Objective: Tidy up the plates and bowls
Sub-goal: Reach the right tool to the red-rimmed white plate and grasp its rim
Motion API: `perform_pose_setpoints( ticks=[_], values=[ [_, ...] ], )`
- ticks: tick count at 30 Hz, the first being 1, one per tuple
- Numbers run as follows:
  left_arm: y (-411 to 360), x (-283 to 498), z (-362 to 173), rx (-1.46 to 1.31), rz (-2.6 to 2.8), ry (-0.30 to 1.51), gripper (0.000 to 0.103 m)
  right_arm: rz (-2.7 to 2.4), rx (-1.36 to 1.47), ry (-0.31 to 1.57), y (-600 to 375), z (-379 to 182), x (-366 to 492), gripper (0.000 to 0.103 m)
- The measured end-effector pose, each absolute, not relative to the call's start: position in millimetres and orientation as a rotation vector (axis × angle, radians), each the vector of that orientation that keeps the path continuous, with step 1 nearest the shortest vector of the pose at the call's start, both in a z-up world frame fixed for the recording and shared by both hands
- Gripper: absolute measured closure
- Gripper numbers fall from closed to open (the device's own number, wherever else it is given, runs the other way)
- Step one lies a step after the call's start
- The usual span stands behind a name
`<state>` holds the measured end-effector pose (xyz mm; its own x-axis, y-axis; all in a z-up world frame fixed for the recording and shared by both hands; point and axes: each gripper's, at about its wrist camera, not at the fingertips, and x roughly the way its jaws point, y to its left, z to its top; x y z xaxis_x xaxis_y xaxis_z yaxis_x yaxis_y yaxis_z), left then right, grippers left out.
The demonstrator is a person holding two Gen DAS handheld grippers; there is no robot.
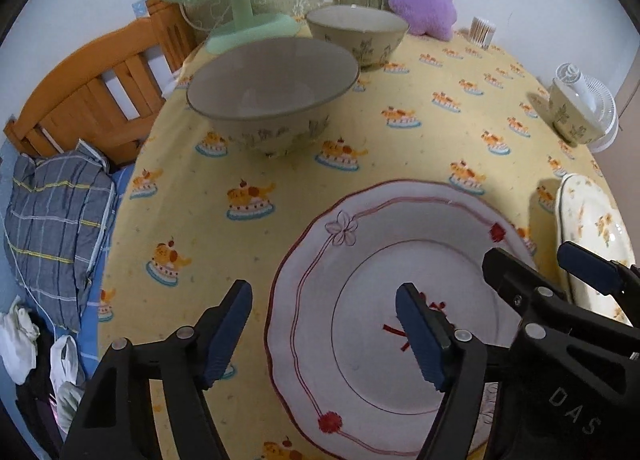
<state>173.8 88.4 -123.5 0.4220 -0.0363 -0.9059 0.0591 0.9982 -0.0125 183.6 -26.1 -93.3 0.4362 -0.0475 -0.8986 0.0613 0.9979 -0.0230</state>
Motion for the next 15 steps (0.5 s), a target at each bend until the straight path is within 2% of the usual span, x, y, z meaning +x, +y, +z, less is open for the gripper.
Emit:
perform_pose_setpoints(
  ticks=[6, 15],
  values=[
    [90.4, 176.5, -137.8, 0.011, -0.058, 1.177, 0.034, -0.06, 0.018, 1.168, -23.0, -113.4, 190.7, 0.027],
    [87.9, 177.9, -139.3, 0.012, -0.068, 1.179, 0.034, -0.045, 0.016, 1.2, -19.1, -126.4, 201.8, 0.027]
  ],
)
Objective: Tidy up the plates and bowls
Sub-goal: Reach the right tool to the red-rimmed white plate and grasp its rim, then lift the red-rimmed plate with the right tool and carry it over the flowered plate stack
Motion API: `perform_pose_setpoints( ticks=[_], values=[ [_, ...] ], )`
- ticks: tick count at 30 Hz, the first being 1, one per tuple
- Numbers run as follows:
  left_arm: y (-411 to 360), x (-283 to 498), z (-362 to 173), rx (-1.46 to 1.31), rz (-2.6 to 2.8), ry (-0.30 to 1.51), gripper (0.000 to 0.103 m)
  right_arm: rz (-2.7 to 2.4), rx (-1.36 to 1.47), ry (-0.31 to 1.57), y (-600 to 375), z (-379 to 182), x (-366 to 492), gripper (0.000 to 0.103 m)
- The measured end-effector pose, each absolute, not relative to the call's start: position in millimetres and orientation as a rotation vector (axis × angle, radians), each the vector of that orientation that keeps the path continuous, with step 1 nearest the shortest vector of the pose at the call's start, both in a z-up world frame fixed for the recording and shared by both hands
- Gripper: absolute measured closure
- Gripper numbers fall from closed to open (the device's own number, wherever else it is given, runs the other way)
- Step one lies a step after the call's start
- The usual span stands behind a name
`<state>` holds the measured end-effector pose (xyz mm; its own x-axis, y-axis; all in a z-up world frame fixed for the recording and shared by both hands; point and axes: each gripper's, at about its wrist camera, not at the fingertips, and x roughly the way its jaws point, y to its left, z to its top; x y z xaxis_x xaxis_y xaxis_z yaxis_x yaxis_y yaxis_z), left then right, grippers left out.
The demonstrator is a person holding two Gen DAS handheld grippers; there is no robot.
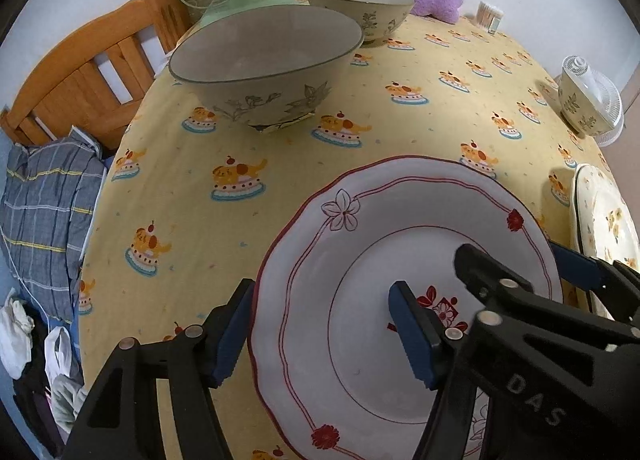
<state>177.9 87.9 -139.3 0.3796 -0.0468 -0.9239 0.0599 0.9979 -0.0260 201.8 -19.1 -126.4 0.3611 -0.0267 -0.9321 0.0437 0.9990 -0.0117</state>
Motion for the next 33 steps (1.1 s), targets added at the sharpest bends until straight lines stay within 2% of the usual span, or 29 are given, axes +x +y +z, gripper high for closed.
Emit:
perform_pose_setpoints(
  ticks=[18, 33],
  values=[
    [85.2, 167.0, -133.8, 0.016, -0.096, 1.218, 0.034, -0.081, 0.012, 1.254, -15.4, -126.6, 197.1, 0.028],
    [75.9, 148.9, -82.8, 0.041, -0.162, 1.154, 0.034, -0.139, 0.027, 1.188, -18.9, -71.4, 167.0, 0.028]
  ],
)
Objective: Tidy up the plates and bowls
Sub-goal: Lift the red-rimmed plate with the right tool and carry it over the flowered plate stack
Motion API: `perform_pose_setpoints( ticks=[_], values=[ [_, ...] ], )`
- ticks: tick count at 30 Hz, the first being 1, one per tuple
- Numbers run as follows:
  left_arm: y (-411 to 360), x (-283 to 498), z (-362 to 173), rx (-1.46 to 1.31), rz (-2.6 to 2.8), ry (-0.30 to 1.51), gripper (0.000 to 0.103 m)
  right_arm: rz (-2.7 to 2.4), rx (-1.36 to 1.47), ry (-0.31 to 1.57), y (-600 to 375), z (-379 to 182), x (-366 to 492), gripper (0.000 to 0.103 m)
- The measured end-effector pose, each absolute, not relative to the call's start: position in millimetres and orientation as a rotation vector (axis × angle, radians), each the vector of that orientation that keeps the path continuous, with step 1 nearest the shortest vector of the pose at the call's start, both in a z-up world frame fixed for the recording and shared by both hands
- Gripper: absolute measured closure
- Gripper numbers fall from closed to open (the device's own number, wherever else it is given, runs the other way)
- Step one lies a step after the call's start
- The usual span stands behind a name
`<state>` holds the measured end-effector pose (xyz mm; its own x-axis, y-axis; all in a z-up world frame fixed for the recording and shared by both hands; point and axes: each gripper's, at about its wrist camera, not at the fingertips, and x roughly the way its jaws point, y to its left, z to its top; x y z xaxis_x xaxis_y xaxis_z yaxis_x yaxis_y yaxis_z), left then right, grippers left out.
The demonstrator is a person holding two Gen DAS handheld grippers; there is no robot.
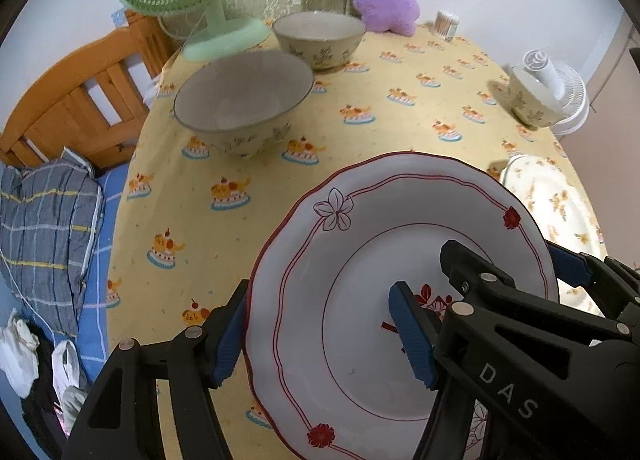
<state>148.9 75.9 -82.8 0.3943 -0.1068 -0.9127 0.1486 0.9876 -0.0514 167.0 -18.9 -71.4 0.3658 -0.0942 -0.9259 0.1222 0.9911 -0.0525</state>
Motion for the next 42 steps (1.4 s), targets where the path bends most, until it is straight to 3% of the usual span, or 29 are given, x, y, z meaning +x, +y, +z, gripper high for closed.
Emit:
perform_pose_setpoints(
  ticks=[23, 42],
  values=[
    [-28.2, 150.8, -61.7, 0.021, -0.119, 1.108, 0.034, -0.098, 0.013, 1.133, -118.7, -37.9, 166.0, 0.028],
    [-137.8, 167.3, -86.1, -0.013, -0.137, 1.169, 0.034, -0.115, -0.012, 1.197, -235.2, -51.6, 177.0, 0.028]
  ],
)
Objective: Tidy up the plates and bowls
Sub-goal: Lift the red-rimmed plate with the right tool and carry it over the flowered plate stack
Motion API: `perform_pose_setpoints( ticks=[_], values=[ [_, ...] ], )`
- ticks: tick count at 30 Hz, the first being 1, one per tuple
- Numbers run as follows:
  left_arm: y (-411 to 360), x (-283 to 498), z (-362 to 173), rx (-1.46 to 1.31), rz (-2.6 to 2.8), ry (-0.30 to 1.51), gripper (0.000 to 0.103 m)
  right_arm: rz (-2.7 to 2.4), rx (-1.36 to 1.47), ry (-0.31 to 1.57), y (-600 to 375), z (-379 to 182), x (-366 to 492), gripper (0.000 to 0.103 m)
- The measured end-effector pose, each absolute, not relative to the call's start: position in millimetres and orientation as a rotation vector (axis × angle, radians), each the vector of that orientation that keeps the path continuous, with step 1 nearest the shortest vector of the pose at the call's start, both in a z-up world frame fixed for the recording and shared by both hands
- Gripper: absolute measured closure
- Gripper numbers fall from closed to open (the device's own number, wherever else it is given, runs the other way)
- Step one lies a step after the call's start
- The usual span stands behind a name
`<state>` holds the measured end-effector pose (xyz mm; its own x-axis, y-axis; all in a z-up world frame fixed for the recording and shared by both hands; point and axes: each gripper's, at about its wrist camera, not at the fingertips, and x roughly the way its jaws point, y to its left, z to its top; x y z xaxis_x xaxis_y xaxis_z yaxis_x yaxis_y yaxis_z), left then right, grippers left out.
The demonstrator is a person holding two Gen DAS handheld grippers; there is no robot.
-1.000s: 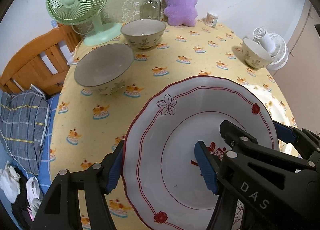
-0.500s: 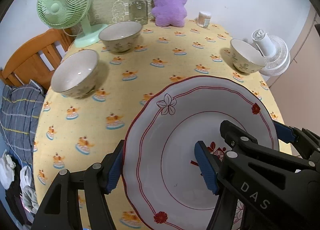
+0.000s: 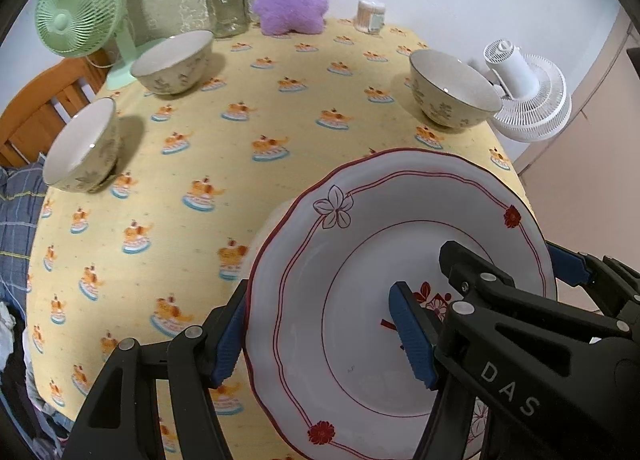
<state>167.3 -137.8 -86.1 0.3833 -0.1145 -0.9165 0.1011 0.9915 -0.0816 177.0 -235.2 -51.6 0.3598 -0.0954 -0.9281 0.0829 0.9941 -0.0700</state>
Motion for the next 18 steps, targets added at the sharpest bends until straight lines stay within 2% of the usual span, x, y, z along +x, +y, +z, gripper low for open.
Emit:
perform_pose_setpoints(
  ticks=[18],
  values=[
    [-161.2, 177.3, -110.0, -0.038, -0.107, 1.206, 0.032, -0.101, -0.055, 1.225, -263.6, -71.9, 188.8, 0.028]
  ],
)
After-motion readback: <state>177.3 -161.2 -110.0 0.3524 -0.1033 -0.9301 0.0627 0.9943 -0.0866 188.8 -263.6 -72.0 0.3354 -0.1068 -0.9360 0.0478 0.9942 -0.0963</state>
